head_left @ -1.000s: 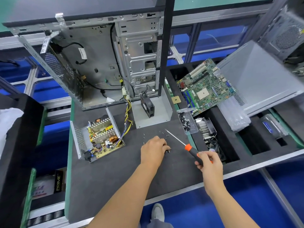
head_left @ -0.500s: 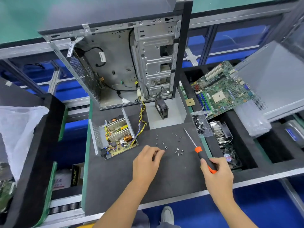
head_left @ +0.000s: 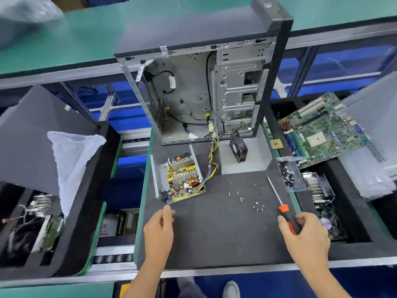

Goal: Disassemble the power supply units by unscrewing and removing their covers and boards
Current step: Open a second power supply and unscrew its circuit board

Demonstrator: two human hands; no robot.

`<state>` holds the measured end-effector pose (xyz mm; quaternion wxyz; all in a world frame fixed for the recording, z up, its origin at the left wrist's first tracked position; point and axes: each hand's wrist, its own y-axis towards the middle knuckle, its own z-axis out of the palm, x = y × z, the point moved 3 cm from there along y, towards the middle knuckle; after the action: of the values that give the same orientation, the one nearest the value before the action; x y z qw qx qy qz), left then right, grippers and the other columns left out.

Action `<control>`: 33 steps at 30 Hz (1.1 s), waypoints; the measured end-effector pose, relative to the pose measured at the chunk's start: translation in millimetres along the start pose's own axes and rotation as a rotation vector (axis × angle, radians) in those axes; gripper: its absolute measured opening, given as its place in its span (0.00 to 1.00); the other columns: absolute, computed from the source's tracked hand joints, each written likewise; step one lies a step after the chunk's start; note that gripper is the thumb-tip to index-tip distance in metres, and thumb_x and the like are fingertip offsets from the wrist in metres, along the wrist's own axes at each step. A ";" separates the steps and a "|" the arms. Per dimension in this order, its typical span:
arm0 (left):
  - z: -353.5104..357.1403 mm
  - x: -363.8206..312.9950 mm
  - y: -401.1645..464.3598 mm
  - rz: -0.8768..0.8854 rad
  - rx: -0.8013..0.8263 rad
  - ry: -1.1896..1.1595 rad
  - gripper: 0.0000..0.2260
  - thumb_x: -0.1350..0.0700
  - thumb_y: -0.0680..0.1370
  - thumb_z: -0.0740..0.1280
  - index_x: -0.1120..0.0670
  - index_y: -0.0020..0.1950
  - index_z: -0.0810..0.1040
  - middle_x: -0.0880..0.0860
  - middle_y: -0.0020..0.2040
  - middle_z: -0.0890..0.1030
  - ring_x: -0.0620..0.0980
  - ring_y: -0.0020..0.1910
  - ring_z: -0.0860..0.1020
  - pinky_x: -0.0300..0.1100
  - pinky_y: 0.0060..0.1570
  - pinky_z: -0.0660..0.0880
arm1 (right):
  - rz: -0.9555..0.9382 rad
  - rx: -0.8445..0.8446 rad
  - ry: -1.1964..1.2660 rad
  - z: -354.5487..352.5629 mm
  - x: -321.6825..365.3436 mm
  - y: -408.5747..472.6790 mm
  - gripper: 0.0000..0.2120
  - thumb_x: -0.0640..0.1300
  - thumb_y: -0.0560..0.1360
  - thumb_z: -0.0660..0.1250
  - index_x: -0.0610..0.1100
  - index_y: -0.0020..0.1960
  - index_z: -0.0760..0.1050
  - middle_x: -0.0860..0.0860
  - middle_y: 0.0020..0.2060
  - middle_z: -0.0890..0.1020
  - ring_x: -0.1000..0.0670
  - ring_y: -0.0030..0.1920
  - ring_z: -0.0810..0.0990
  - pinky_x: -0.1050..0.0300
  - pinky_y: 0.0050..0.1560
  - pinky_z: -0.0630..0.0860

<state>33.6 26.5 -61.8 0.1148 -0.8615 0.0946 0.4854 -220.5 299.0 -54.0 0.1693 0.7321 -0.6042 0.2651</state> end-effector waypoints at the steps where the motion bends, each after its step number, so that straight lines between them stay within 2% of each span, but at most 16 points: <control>1: -6.8 0.1 2.3 -0.039 -0.045 -0.053 0.24 0.32 0.79 0.55 0.45 0.40 0.83 0.43 0.37 0.81 0.43 0.36 0.78 0.44 0.39 0.75 | 0.004 -0.043 -0.056 0.6 1.6 -0.2 0.19 0.60 0.68 0.73 0.48 0.46 0.72 0.50 0.42 0.78 0.42 0.46 0.73 0.43 0.47 0.72; 3: -20.0 -3.7 10.7 -0.100 -0.143 -0.154 0.27 0.28 0.75 0.54 0.46 0.40 0.82 0.44 0.35 0.81 0.45 0.34 0.77 0.41 0.37 0.73 | -0.030 -0.142 -0.139 3.8 9.5 -2.8 0.23 0.56 0.67 0.77 0.43 0.50 0.74 0.40 0.49 0.76 0.37 0.51 0.71 0.37 0.51 0.71; 5: -31.6 -10.7 26.0 -0.123 -0.184 -0.198 0.25 0.28 0.74 0.55 0.46 0.44 0.80 0.43 0.37 0.80 0.45 0.37 0.78 0.40 0.38 0.72 | -0.172 -0.182 -0.122 8.0 30.7 -8.3 0.23 0.54 0.68 0.78 0.41 0.53 0.75 0.38 0.54 0.73 0.36 0.54 0.69 0.36 0.53 0.68; 6: -35.6 -15.2 36.5 -0.122 -0.168 -0.199 0.22 0.31 0.76 0.57 0.46 0.48 0.79 0.42 0.41 0.80 0.45 0.42 0.79 0.40 0.42 0.73 | -0.272 -0.164 -0.101 11.2 46.9 -10.1 0.23 0.55 0.67 0.76 0.41 0.54 0.76 0.39 0.55 0.72 0.37 0.55 0.69 0.37 0.54 0.67; 8: -39.7 -22.5 60.3 -0.104 -0.093 -0.191 0.15 0.38 0.81 0.60 0.45 0.59 0.77 0.41 0.53 0.79 0.40 0.53 0.77 0.42 0.55 0.73 | -0.504 -0.096 -0.081 19.2 88.6 -13.8 0.23 0.56 0.66 0.74 0.43 0.55 0.79 0.42 0.55 0.73 0.37 0.54 0.71 0.41 0.53 0.67; 9: -39.9 -27.2 72.9 -0.101 -0.050 -0.198 0.16 0.40 0.82 0.60 0.46 0.65 0.75 0.40 0.59 0.77 0.37 0.56 0.75 0.40 0.58 0.71 | -0.632 -0.060 -0.082 23.4 114.7 -15.3 0.22 0.55 0.67 0.76 0.44 0.56 0.79 0.44 0.55 0.75 0.38 0.54 0.73 0.42 0.52 0.69; 11: -37.3 -39.0 94.1 -0.114 0.025 -0.219 0.22 0.40 0.82 0.61 0.46 0.74 0.69 0.37 0.67 0.71 0.34 0.61 0.71 0.31 0.57 0.65 | -0.896 0.025 -0.117 33.4 172.4 -17.4 0.24 0.54 0.67 0.79 0.45 0.58 0.80 0.46 0.55 0.77 0.40 0.53 0.75 0.45 0.51 0.70; 13: -30.3 -53.2 108.9 -0.134 0.099 -0.231 0.23 0.40 0.82 0.60 0.43 0.76 0.66 0.31 0.65 0.68 0.31 0.62 0.68 0.28 0.56 0.62 | -1.114 0.135 -0.247 48.6 231.2 -18.0 0.27 0.58 0.68 0.77 0.45 0.61 0.77 0.47 0.58 0.77 0.42 0.57 0.75 0.46 0.54 0.69; 14: -25.6 -59.2 114.5 -0.143 0.135 -0.235 0.20 0.40 0.83 0.60 0.40 0.75 0.66 0.27 0.61 0.69 0.26 0.58 0.69 0.27 0.55 0.61 | -1.170 0.211 -0.359 59.7 257.1 -17.9 0.30 0.60 0.69 0.75 0.45 0.64 0.75 0.48 0.60 0.75 0.42 0.60 0.73 0.47 0.58 0.67; 16: -16.1 -67.8 121.8 -0.149 0.176 -0.212 0.15 0.41 0.84 0.58 0.37 0.71 0.67 0.28 0.57 0.72 0.23 0.52 0.71 0.28 0.50 0.63 | -1.173 0.337 -0.634 84.3 297.3 -15.2 0.37 0.62 0.69 0.73 0.43 0.70 0.67 0.47 0.64 0.71 0.42 0.65 0.68 0.46 0.64 0.62; 19: -1.5 -65.3 123.7 -0.158 0.212 -0.118 0.19 0.46 0.85 0.54 0.48 0.75 0.68 0.49 0.64 0.75 0.40 0.53 0.74 0.38 0.49 0.69 | -1.195 0.361 -0.939 112.9 328.4 -9.6 0.37 0.58 0.70 0.73 0.41 0.71 0.64 0.45 0.66 0.70 0.42 0.68 0.65 0.44 0.69 0.59; 21: 4.1 -61.7 120.7 -0.187 0.194 -0.112 0.22 0.47 0.86 0.53 0.48 0.80 0.62 0.52 0.68 0.73 0.48 0.59 0.73 0.44 0.58 0.69 | -1.177 0.393 -1.039 127.1 333.1 -2.8 0.34 0.55 0.72 0.73 0.42 0.71 0.65 0.44 0.67 0.71 0.41 0.69 0.65 0.44 0.69 0.59; 23: 6.4 -60.8 120.3 -0.198 0.175 -0.128 0.23 0.47 0.86 0.52 0.46 0.81 0.58 0.52 0.72 0.70 0.51 0.67 0.70 0.47 0.68 0.66 | -1.160 0.439 -1.070 136.1 332.7 2.8 0.31 0.53 0.73 0.72 0.42 0.71 0.66 0.43 0.66 0.72 0.40 0.67 0.67 0.44 0.69 0.60; 25: 6.7 -61.6 120.0 -0.199 0.181 -0.122 0.23 0.46 0.86 0.51 0.45 0.82 0.56 0.52 0.75 0.68 0.52 0.71 0.68 0.49 0.72 0.64 | -1.179 0.449 -1.056 139.4 330.5 5.6 0.29 0.50 0.74 0.72 0.42 0.70 0.67 0.43 0.65 0.72 0.40 0.65 0.70 0.44 0.68 0.61; 29: 7.0 -60.0 119.1 -0.187 0.194 -0.158 0.21 0.46 0.86 0.51 0.42 0.81 0.57 0.50 0.75 0.68 0.49 0.70 0.68 0.47 0.72 0.63 | -1.267 0.440 -1.048 144.0 325.7 9.5 0.26 0.51 0.75 0.70 0.42 0.68 0.68 0.44 0.62 0.74 0.42 0.62 0.74 0.45 0.66 0.62; 33: 11.0 -55.7 120.6 -0.233 0.183 -0.152 0.22 0.45 0.86 0.52 0.41 0.80 0.57 0.51 0.72 0.70 0.52 0.68 0.70 0.54 0.72 0.66 | -1.289 0.475 -0.990 144.8 324.9 13.5 0.26 0.55 0.75 0.69 0.42 0.67 0.69 0.46 0.59 0.75 0.44 0.59 0.76 0.47 0.63 0.65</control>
<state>-36.9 -82.7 -32.3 0.2553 -0.8135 0.0291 0.5218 -165.0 -44.4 21.5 -0.1551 0.9812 -0.0012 -0.1147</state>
